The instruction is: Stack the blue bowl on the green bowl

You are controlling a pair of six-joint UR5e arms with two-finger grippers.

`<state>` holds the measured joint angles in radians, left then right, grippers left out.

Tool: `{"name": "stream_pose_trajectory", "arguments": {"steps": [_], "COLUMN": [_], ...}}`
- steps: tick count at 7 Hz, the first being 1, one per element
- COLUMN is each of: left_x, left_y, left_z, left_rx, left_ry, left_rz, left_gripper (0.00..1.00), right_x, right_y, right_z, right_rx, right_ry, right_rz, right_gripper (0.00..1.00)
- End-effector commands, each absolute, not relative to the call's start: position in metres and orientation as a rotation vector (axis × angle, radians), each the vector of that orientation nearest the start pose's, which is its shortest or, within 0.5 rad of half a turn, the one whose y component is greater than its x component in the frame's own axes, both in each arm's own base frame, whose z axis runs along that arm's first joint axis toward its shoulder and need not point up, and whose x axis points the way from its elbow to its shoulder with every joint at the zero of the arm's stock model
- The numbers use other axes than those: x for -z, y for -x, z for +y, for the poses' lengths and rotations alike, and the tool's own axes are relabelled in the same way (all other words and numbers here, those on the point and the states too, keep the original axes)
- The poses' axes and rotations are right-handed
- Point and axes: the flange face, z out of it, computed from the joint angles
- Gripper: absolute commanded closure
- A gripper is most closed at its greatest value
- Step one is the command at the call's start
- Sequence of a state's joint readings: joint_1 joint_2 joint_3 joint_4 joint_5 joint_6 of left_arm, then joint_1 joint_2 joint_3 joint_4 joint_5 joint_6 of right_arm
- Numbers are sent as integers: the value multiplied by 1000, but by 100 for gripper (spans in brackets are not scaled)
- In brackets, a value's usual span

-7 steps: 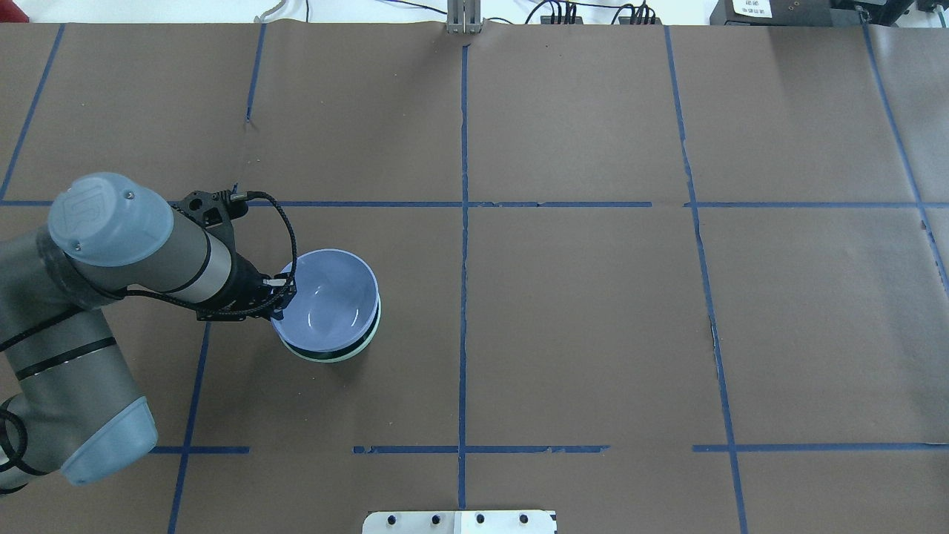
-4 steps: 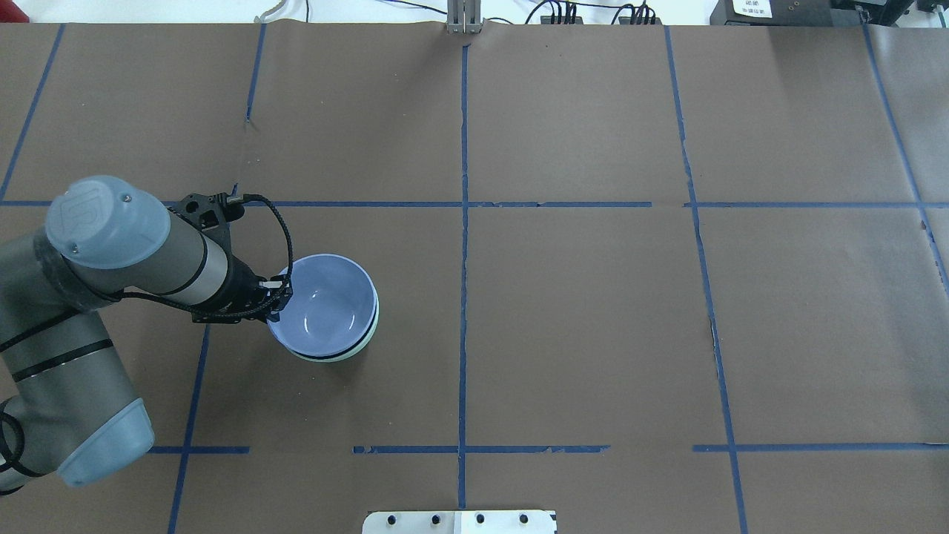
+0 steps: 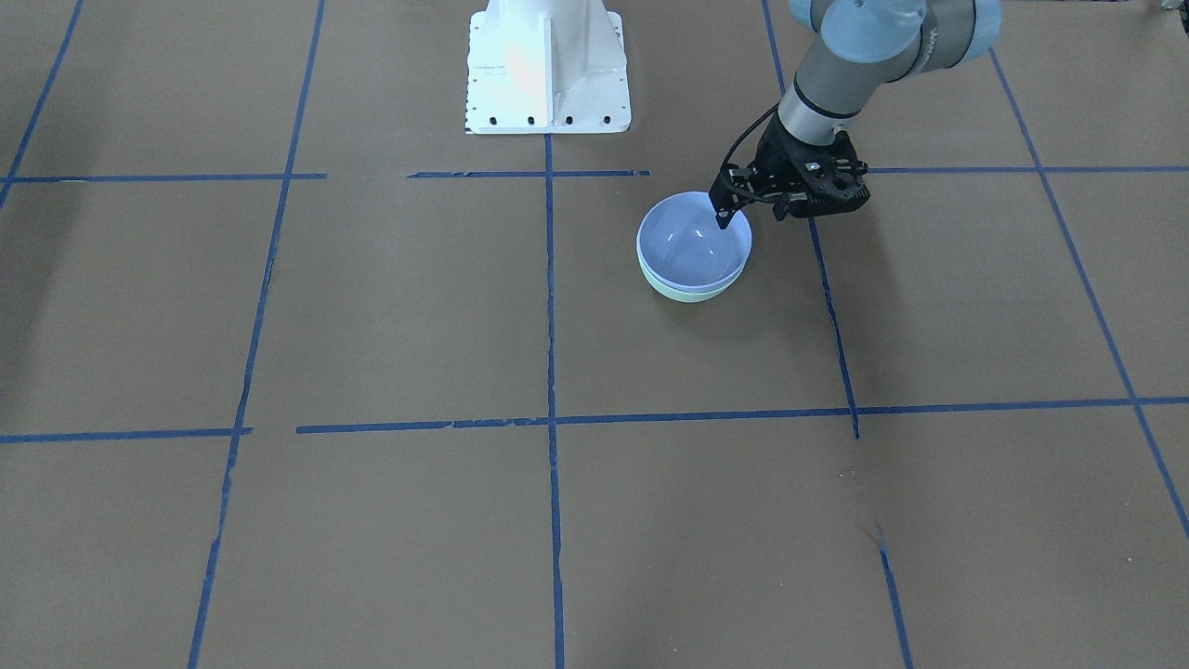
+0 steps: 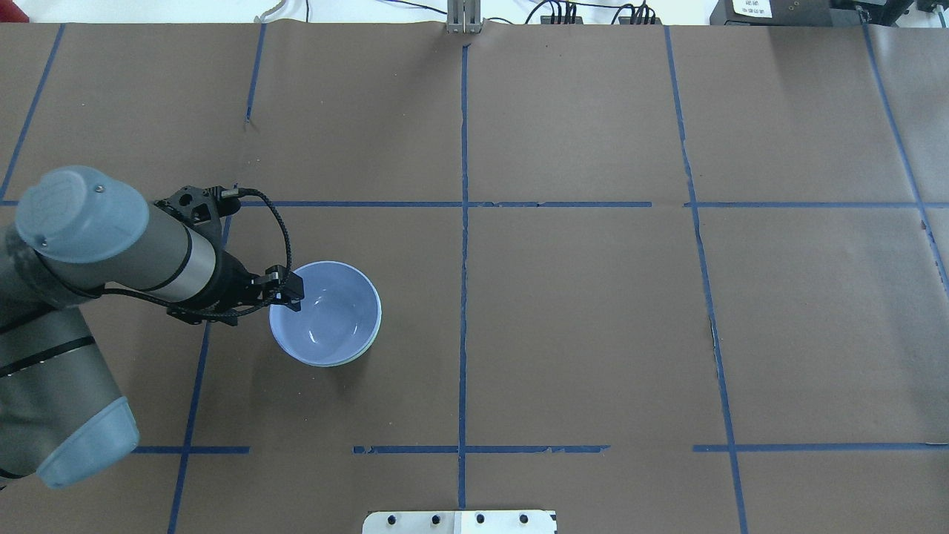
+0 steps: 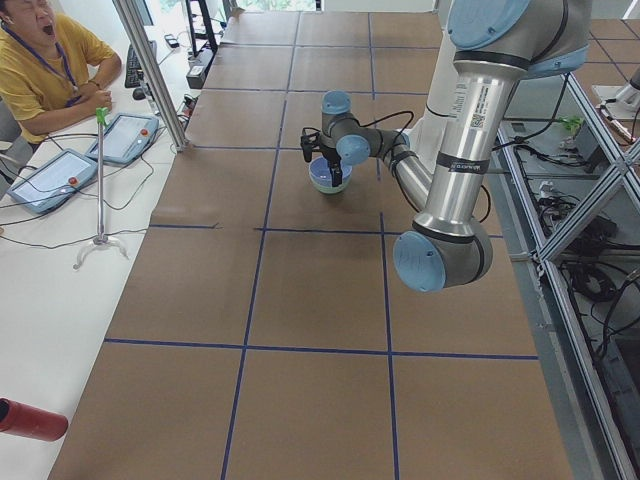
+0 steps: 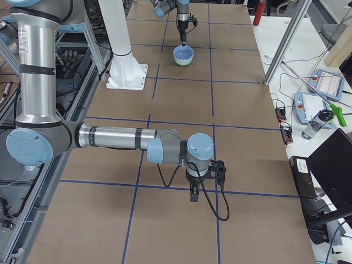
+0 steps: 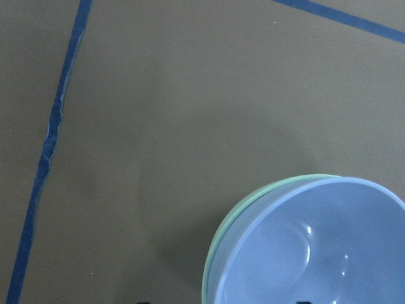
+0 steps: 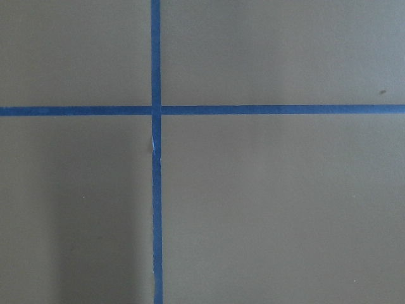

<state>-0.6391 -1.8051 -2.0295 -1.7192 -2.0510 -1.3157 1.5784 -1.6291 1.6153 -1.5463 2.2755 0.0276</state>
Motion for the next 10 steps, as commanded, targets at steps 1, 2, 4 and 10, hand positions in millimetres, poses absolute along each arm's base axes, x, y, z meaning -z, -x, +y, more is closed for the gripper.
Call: {"name": "stream_pose_trajectory", "arguments": {"steps": [1,2,4,10], "left_x": [-349,-386,-475,-651], "left_y": [-285,-235,-121,70], "left_z": [-423,-436,-448,-417], "left_rx": [-17,-84,-246,-328], "left_ry": [-33,-102,-169,-64], "left_rz": [933,875,723,733], "left_gripper": [0,0,0,0], "right_x": [-667,-667,-667,-667], "right_y": [-72,-72,-72,-72], "right_z": [-467,-467,-467,-467], "right_rx": [-30,-30,-30,-30], "right_ry": [-3,-3,-3,-3], "right_rz": [-704,-704,-704,-704], "right_gripper": [0,0,0,0]}}
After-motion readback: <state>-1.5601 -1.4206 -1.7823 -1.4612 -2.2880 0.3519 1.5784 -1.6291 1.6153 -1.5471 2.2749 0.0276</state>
